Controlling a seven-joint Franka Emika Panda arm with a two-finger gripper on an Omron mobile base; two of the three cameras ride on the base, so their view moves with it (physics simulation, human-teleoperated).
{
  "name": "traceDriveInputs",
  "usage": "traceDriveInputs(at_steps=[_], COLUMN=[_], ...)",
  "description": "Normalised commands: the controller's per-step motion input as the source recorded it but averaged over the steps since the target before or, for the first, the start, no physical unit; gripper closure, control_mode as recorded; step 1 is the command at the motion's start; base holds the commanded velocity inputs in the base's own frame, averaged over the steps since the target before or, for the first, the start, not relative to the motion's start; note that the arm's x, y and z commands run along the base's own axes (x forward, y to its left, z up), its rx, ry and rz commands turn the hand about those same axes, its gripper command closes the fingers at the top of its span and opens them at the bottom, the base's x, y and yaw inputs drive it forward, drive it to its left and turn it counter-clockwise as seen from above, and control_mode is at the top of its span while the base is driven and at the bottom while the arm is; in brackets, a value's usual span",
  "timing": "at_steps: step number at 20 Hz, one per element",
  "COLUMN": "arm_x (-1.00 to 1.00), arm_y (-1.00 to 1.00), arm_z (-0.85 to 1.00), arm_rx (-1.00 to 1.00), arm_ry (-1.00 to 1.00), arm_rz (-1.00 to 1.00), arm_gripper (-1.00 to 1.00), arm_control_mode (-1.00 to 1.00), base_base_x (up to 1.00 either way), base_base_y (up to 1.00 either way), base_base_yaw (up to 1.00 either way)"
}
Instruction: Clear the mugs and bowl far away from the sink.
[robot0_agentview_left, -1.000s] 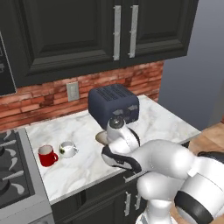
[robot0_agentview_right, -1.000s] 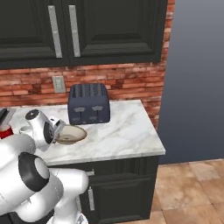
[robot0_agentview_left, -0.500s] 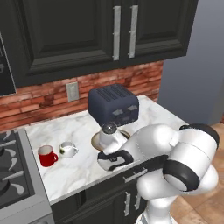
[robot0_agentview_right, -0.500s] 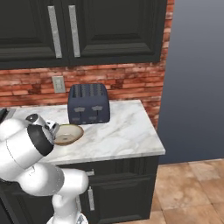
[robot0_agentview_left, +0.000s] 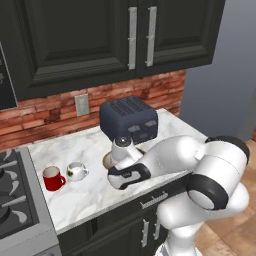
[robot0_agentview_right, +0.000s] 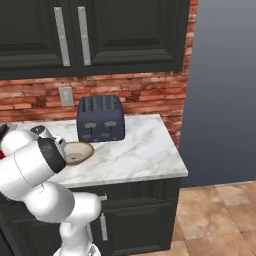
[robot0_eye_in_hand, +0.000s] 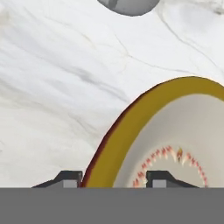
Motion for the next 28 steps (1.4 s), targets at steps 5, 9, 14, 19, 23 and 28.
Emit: traceDriveInputs(at_steps=[5,9,14,19,23,28], arm_x=[-0.48,-0.97,-1.0,-0.95,-0.71,-0.6], arm_y=[0.0,0.0,-0.07,-0.1,-0.22,-0.42], arm_z=[0.5,0.93,0.92,1.0,1.0,1.0], arm_rx=[0.09,0.07,0.07,0.04,0.06,0.13], arm_ry=[-0.02,-0.1,-0.11,-0.12,-0.15,-0.05], arm_rz=[0.0,0.0,0.0,-0.06,-0.11,-0.16], arm_gripper=[-1.0,-1.0,-1.0,-1.0,-1.0,-1.0], arm_control_mode=[-1.0,-1.0,-1.0,-1.0,-1.0,-1.0], base_base_x=[0.0,0.0,0.0,0.0,0.0,0.0], base_base_y=[0.0,0.0,0.0,0.0,0.0,0.0], base_base_yaw=[0.0,0.0,0.0,0.0,0.0,0.0])
